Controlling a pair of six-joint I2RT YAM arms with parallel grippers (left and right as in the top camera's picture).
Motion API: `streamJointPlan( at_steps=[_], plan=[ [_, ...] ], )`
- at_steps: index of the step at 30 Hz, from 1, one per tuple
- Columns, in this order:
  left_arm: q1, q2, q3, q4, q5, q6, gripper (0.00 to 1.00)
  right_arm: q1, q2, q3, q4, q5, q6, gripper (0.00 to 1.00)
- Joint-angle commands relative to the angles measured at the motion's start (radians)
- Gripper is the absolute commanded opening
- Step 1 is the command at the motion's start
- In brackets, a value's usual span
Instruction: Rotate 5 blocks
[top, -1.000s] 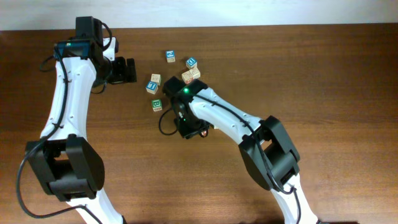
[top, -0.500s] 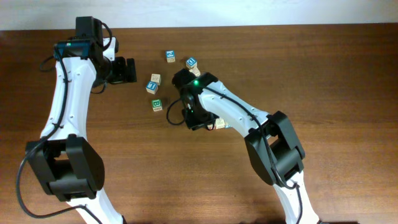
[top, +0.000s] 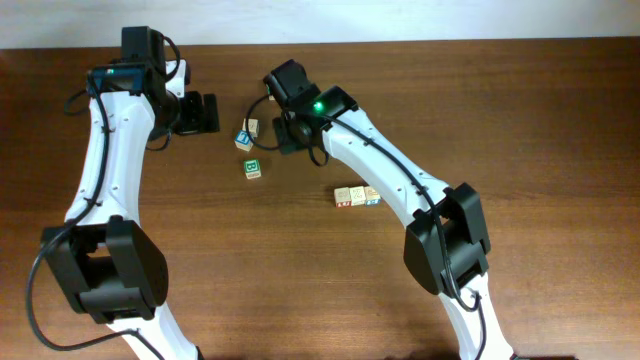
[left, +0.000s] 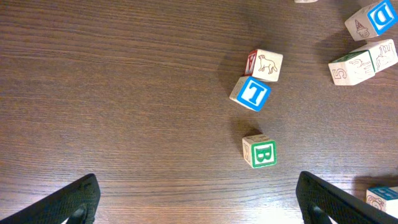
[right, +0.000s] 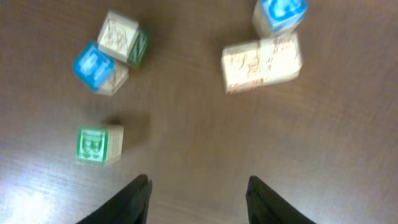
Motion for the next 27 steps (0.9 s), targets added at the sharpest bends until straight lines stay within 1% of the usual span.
streamJointPlan(
  at_steps=[1,2,4,5,6,9,14,19,20,22,27],
  plan=[
    [0.0,0.009,0.015,-0.001,-0.003,-0.013,0.99,-0.052,0.047,0.013,0.115,0.038,-0.104,0.54],
    [0.0,0.009,0.015,-0.001,-0.003,-0.013,0.99,-0.074,0.068,0.013,0.163,-0.014,-0.138,0.54],
    [0.0,0.009,0.015,-0.001,-0.003,-0.013,0.99,-0.088,0.095,0.013,0.187,-0.053,-0.188,0.56],
    [0.0,0.009,0.015,-0.001,-0.003,-0.013,0.99,-0.089,0.113,0.013,0.206,-0.054,-0.266,0.59],
    [0.0,0.009,0.015,-0.001,-0.003,-0.013,0.99,-0.089,0.129,0.013,0.227,-0.053,-0.301,0.61],
    [0.0,0.009,0.015,-0.001,-0.003,-0.013,0.99,-0.098,0.161,0.013,0.294,0.004,-0.309,0.6],
    [0.0,0.009,0.015,-0.001,-0.003,-0.013,0.99,-0.114,0.217,0.013,0.349,0.013,-0.259,0.61],
    [0.0,0.009,0.015,-0.001,-0.003,-0.013,0.99,-0.113,0.236,0.012,0.345,-0.006,-0.248,0.61],
    [0.0,0.009,0.015,-0.001,-0.003,-0.013,0.99,-0.113,0.236,0.012,0.33,-0.014,-0.225,0.61],
    [0.0,0.009,0.015,-0.001,-0.003,-0.013,0.99,-0.111,0.236,0.012,0.269,-0.06,-0.176,0.6],
    [0.0,0.009,0.015,-0.001,-0.003,-0.013,0.99,-0.11,0.233,0.013,0.117,-0.191,-0.16,0.61]
  ],
)
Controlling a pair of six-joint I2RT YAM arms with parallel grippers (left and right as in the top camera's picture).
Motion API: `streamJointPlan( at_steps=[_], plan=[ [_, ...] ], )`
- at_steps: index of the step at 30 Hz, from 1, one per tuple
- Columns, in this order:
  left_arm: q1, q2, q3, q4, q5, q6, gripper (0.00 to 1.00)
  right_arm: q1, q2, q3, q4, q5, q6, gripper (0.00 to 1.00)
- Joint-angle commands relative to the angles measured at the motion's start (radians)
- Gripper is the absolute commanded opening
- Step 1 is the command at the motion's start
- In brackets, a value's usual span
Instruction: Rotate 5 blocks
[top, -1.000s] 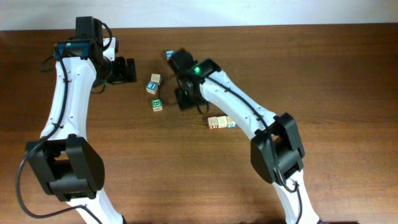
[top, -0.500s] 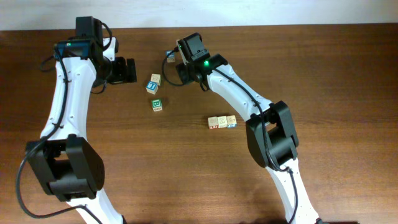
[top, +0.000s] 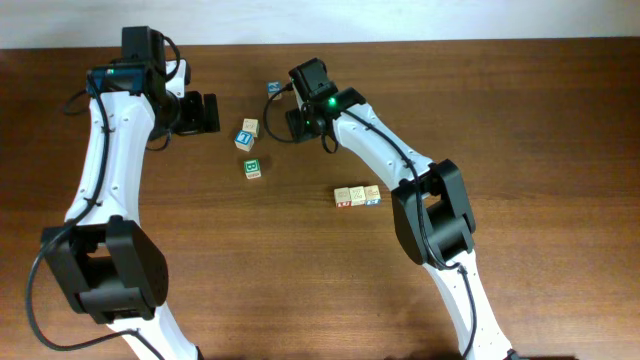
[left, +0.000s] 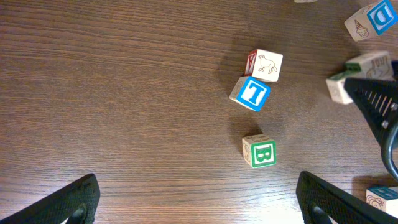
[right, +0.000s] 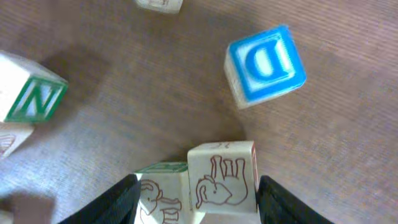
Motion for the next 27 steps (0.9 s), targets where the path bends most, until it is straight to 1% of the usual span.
streamJointPlan(
  at_steps=[1,5,8,9,11,13,15,17,18,21,23,27],
  plan=[
    [0.0,0.009,0.015,-0.001,-0.004,-0.013,0.99,-0.002,0.019,-0.022,-0.089,-0.088,0.021,0.61],
    [0.0,0.009,0.015,-0.001,-0.004,-0.013,0.99,-0.002,0.009,-0.018,-0.195,-0.185,0.057,0.61],
    [0.0,0.009,0.015,-0.001,-0.004,-0.013,0.99,-0.002,0.006,0.02,-0.388,-0.282,0.086,0.6],
    [0.0,0.009,0.015,-0.001,-0.004,-0.013,0.99,-0.002,0.006,0.059,-0.49,-0.303,0.085,0.6],
    [0.0,0.009,0.015,-0.001,-0.004,-0.013,0.99,-0.002,0.006,0.117,-0.593,-0.303,0.084,0.6],
    [0.0,0.009,0.015,-0.001,-0.004,-0.013,0.99,-0.002,0.006,0.22,-0.722,-0.303,0.074,0.61],
    [0.0,0.009,0.015,-0.001,-0.004,-0.013,0.99,-0.002,0.006,0.304,-0.804,-0.301,0.066,0.61],
    [0.0,0.009,0.015,-0.001,-0.004,-0.013,0.99,-0.002,0.006,0.339,-0.784,-0.224,0.078,0.62],
    [0.0,0.009,0.015,-0.001,-0.004,-0.013,0.99,-0.002,0.01,0.33,-0.75,-0.142,0.146,0.59],
    [0.0,0.009,0.015,-0.001,-0.004,-0.013,0.99,0.017,0.012,0.261,-0.66,-0.05,0.265,0.5],
    [0.0,0.009,0.015,-0.001,-0.004,-0.013,0.99,0.029,0.012,0.213,-0.625,0.031,0.333,0.48],
    [0.0,0.009,0.015,-0.001,-0.004,-0.013,0.99,0.038,0.012,0.104,-0.523,0.035,0.347,0.48]
  ],
)
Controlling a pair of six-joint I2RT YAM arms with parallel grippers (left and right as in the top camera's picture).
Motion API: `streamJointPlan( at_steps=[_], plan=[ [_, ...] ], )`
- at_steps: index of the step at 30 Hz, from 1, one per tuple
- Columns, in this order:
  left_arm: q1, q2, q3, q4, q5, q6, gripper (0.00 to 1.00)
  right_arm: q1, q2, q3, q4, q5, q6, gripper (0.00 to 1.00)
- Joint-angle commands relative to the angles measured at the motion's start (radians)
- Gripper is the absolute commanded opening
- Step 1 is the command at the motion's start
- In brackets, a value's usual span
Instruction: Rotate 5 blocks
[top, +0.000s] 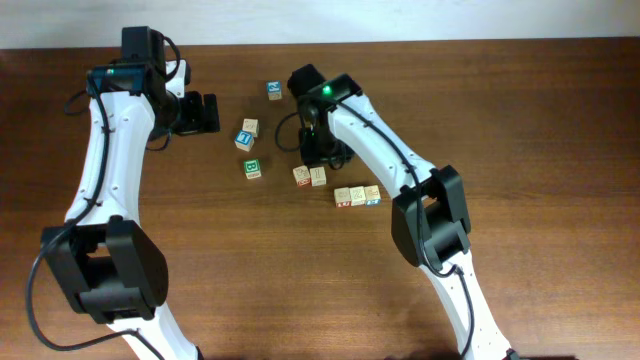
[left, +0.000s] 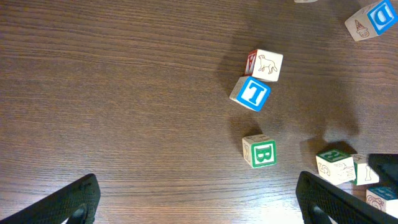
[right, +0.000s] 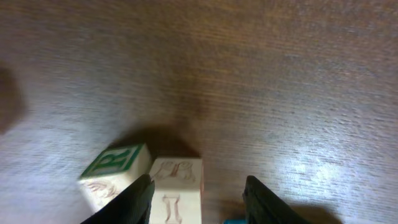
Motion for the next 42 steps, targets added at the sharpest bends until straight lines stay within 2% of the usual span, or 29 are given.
streamJointPlan(
  at_steps=[1,10,16,20,25,27,31,33,42],
  plan=[
    [0.0,0.009,0.015,-0.001,-0.004,-0.013,0.99,0.01,0.004,-0.06,0.039,0.029,0.037,0.48],
    [0.0,0.009,0.015,-0.001,-0.004,-0.013,0.99,0.01,0.004,-0.071,-0.04,-0.08,0.022,0.48],
    [0.0,0.009,0.015,-0.001,-0.004,-0.013,0.99,0.01,0.004,-0.071,-0.087,-0.099,-0.135,0.44],
    [0.0,0.009,0.015,-0.001,-0.004,-0.013,0.99,0.01,0.004,-0.071,-0.044,-0.089,-0.267,0.44],
    [0.0,0.009,0.015,-0.001,-0.004,-0.013,0.99,0.01,0.004,-0.071,0.038,-0.072,-0.19,0.43],
    [0.0,0.009,0.015,-0.001,-0.004,-0.013,0.99,0.01,0.004,-0.071,0.053,-0.024,-0.128,0.38],
    [0.0,0.009,0.015,-0.001,-0.004,-0.013,0.99,0.018,0.004,-0.072,0.051,-0.015,-0.069,0.12],
    [0.0,0.009,0.015,-0.001,-0.004,-0.013,0.99,0.028,0.004,-0.072,0.042,-0.015,-0.048,0.06],
    [0.0,0.009,0.015,-0.001,-0.004,-0.013,0.99,0.053,0.004,-0.076,-0.017,0.024,-0.022,0.05]
  ],
)
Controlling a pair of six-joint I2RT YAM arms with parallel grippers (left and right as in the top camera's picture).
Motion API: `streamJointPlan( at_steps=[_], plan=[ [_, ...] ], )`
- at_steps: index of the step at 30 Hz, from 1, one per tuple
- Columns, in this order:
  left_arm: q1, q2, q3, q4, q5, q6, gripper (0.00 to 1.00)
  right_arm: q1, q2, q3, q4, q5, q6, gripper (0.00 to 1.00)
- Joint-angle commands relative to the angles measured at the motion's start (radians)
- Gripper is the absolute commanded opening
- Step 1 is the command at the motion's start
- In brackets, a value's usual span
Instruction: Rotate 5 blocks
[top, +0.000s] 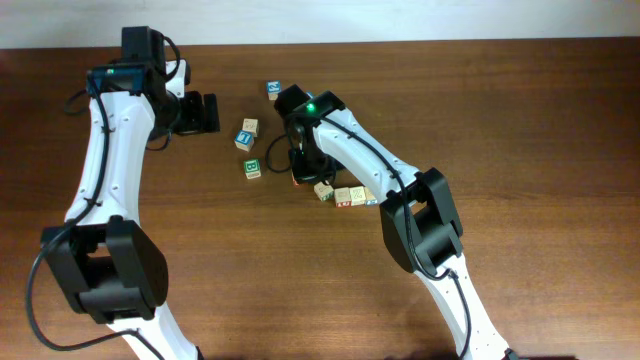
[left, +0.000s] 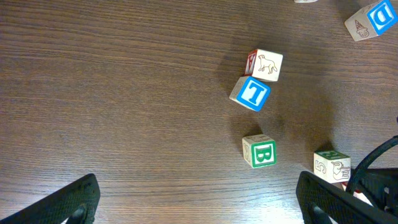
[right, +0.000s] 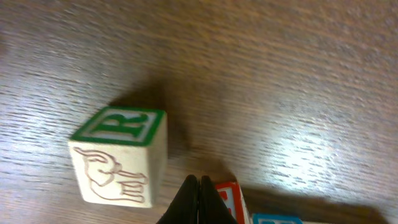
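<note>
My right gripper (right: 199, 198) is shut with nothing in it, tips down on the table between two blocks. The green R block (right: 119, 155) with a drawn animal stands just left of the tips, and a red-edged block (right: 231, 198) touches them on the right. Overhead, the right gripper (top: 303, 165) covers that spot, with one block (top: 323, 190) beside it. My left gripper (left: 199, 205) hangs open and high at the back left (top: 200, 112). Below it are the dog block (left: 266, 65), blue T block (left: 251, 93), green B block (left: 260, 151) and R block (left: 331, 167).
A blue D block (top: 273, 90) lies at the back, apart from the others. A short row of blocks (top: 358, 196) lies just right of my right gripper. The brown wooden table (top: 540, 150) stretches away to the right and front.
My right gripper was open above the R block and its neighbour, which lay side by side. Now it is shut and low between them, and the neighbour lies nearer the row. The left arm is unchanged.
My right gripper first hung open high above the blocks, with the pair lying at the back by the D block. Then its jaws stood round that pair. Then the pair lay mid-table by the row, gripper open above. Now it is shut between the two.
</note>
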Motion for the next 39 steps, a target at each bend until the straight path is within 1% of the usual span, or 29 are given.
streamJointPlan(
  at_steps=[1,7,18,19,22,25,29,31,35,36,37,38,39],
  plan=[
    [0.0,0.009,0.015,-0.001,-0.004,-0.013,0.99,0.001,0.002,-0.006,-0.023,0.042,0.032,0.05],
    [0.0,0.009,0.015,-0.001,-0.004,-0.013,0.99,0.001,0.002,-0.006,-0.038,0.064,0.092,0.04],
    [0.0,0.009,0.015,-0.001,-0.004,-0.013,0.99,0.0,0.002,-0.006,-0.069,0.063,0.114,0.04],
    [0.0,0.009,0.015,-0.001,-0.004,-0.013,0.99,0.0,0.002,-0.006,-0.061,0.063,0.114,0.06],
    [0.0,0.009,0.015,-0.001,-0.004,-0.013,0.99,-0.008,0.002,0.044,-0.037,0.051,0.067,0.23],
    [0.0,0.009,0.015,-0.001,-0.004,-0.013,0.99,-0.011,0.002,0.117,0.024,0.048,0.023,0.27],
    [0.0,0.009,0.015,-0.001,-0.004,-0.013,0.99,-0.005,0.003,0.105,0.156,0.021,0.023,0.27],
    [0.0,0.009,0.015,-0.001,-0.004,-0.013,0.99,0.002,0.005,0.103,0.184,0.021,0.023,0.25],
    [0.0,0.009,0.015,-0.001,-0.004,-0.013,0.99,0.003,0.007,0.069,0.225,-0.006,0.031,0.16],
    [0.0,0.009,0.015,-0.001,-0.004,-0.013,0.99,0.003,0.008,0.061,0.228,-0.013,0.031,0.12],
    [0.0,0.009,0.015,-0.001,-0.004,-0.013,0.99,0.003,0.008,0.056,0.229,-0.016,0.031,0.06],
    [0.0,0.009,0.015,-0.001,-0.004,-0.013,0.99,0.003,0.008,0.055,0.229,-0.016,0.031,0.04],
    [0.0,0.009,0.015,-0.001,-0.004,-0.013,0.99,0.003,0.009,0.055,0.229,-0.016,0.031,0.05]
  ],
)
